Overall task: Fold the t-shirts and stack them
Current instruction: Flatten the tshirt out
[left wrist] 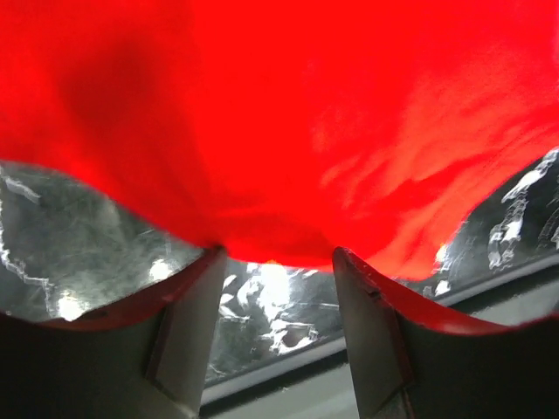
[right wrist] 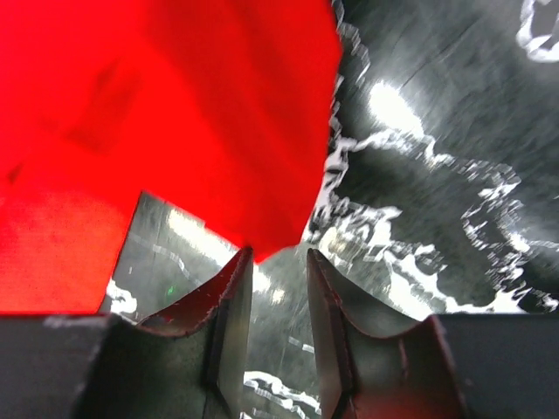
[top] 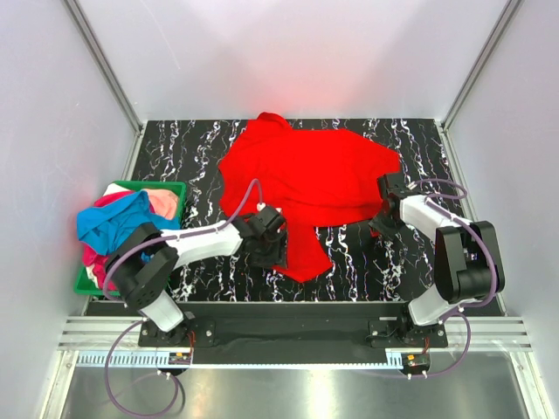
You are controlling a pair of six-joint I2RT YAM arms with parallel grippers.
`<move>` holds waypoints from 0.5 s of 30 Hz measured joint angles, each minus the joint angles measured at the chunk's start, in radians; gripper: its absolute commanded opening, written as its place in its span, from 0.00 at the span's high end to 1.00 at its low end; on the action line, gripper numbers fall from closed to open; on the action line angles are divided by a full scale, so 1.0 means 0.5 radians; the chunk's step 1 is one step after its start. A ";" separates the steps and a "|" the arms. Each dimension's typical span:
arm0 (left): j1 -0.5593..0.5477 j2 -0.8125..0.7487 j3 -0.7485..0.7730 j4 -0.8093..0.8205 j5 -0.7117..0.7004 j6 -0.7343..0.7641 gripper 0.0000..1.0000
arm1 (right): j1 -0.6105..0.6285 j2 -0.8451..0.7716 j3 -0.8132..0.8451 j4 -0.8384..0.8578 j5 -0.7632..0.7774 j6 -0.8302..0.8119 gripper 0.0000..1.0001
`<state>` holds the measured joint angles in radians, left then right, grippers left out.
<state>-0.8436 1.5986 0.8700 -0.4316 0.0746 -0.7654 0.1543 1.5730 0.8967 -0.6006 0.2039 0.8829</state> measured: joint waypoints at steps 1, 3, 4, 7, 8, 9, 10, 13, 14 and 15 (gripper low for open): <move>0.001 0.018 0.031 -0.006 0.002 -0.007 0.49 | 0.000 0.002 0.000 0.007 0.028 0.000 0.65; 0.005 0.082 0.074 0.033 -0.024 -0.017 0.76 | 0.000 0.002 -0.002 0.021 0.095 -0.005 0.74; 0.007 0.112 0.092 0.053 -0.040 -0.018 0.83 | 0.000 0.003 -0.004 0.027 0.128 -0.009 0.88; 0.008 0.159 0.147 0.019 -0.074 -0.020 1.00 | -0.005 0.006 -0.005 0.021 0.224 -0.050 1.00; 0.008 0.153 0.165 -0.018 -0.114 -0.009 1.00 | -0.005 0.006 0.002 0.002 0.267 -0.067 1.00; 0.003 0.148 0.185 -0.091 -0.175 0.008 1.00 | -0.005 0.005 0.018 -0.028 0.314 -0.088 1.00; 0.000 0.130 0.211 -0.186 -0.243 0.022 1.00 | -0.005 0.002 0.048 -0.088 0.373 -0.116 1.00; 0.024 -0.015 0.336 -0.510 -0.453 0.079 1.00 | -0.008 -0.095 0.161 -0.224 0.534 -0.199 1.00; 0.049 -0.089 0.406 -0.602 -0.510 0.102 1.00 | -0.009 -0.155 0.211 -0.263 0.584 -0.229 1.00; 0.089 -0.169 0.481 -0.665 -0.559 0.128 1.00 | -0.011 -0.224 0.259 -0.288 0.633 -0.254 1.00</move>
<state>-0.7994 1.5143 1.1103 -0.7643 -0.2050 -0.7013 0.1490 1.4609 1.0260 -0.7448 0.5205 0.7559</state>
